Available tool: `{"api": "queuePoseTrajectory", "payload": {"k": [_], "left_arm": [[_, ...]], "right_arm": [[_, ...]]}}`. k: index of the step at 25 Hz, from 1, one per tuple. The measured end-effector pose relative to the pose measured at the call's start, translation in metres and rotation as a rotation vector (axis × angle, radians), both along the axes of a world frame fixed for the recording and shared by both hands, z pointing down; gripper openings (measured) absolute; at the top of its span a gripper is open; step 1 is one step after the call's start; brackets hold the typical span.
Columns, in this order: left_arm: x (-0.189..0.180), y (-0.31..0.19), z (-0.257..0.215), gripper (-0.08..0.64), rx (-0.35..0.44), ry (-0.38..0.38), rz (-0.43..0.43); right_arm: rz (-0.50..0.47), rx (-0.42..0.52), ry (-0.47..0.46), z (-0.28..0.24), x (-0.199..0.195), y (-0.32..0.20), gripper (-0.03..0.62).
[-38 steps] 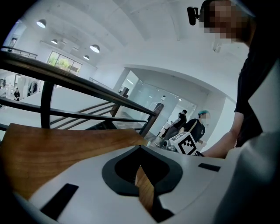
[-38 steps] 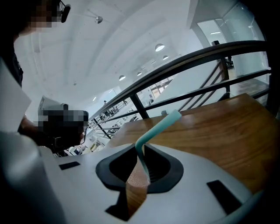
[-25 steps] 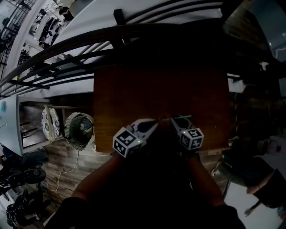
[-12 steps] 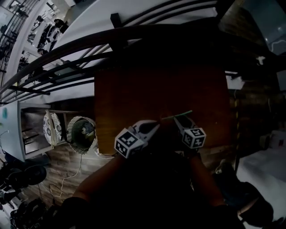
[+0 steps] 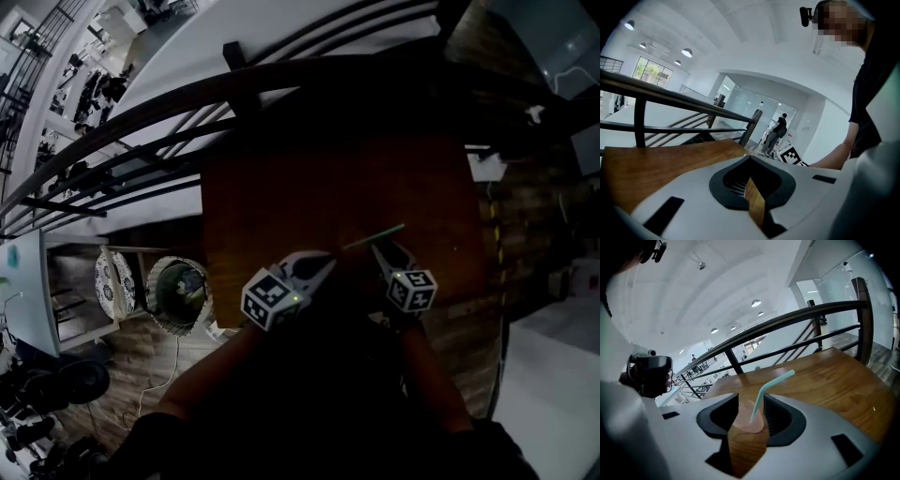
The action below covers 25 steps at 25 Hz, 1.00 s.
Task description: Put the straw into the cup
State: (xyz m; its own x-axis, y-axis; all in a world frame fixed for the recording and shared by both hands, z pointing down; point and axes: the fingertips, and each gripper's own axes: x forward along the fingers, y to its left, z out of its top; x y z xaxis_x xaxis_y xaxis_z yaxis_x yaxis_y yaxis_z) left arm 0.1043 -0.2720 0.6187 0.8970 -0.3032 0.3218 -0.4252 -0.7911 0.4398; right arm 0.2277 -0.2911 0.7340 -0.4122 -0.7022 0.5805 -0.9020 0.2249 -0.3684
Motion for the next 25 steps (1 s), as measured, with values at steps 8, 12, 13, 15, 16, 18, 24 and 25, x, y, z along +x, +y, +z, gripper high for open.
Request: {"api": "queuePoseTrajectory", "payload": {"k": [8,12,13,15,16,18,24,25], "left_arm": [[-0.021,0.01,-0.023,0.011,0.058,0.015,0.028],[-0.035,0.014,-0.036,0.011,0.087,0.025,0.036],[-0.038,0.015,-0.039,0.011,0.093,0.027,0.039],[-0.043,0.017,-0.045,0.011,0.106,0.03,0.05],[-0.045,0.018,-0.047,0.011,0.111,0.031,0.056],[-0.047,0.022,-0.053,0.011,0.122,0.035,0.062],[-0.055,0.031,-0.066,0.011,0.145,0.044,0.069],[-0.057,0.032,-0.067,0.011,0.146,0.045,0.068]], "right_arm": [[0.025,0.095,0.042,-0.04,-0.019,0.008,0.151],[0.028,0.163,0.051,-0.071,-0.034,0.011,0.101],[0.027,0.179,0.049,-0.079,-0.038,0.014,0.087],[0.023,0.212,0.049,-0.094,-0.044,0.018,0.065],[0.02,0.227,0.052,-0.1,-0.046,0.021,0.053],[0.014,0.251,0.045,-0.112,-0.052,0.027,0.034],[-0.002,0.337,0.003,-0.146,-0.066,0.045,0.011],[-0.006,0.35,0.008,-0.149,-0.068,0.046,0.011]]}}
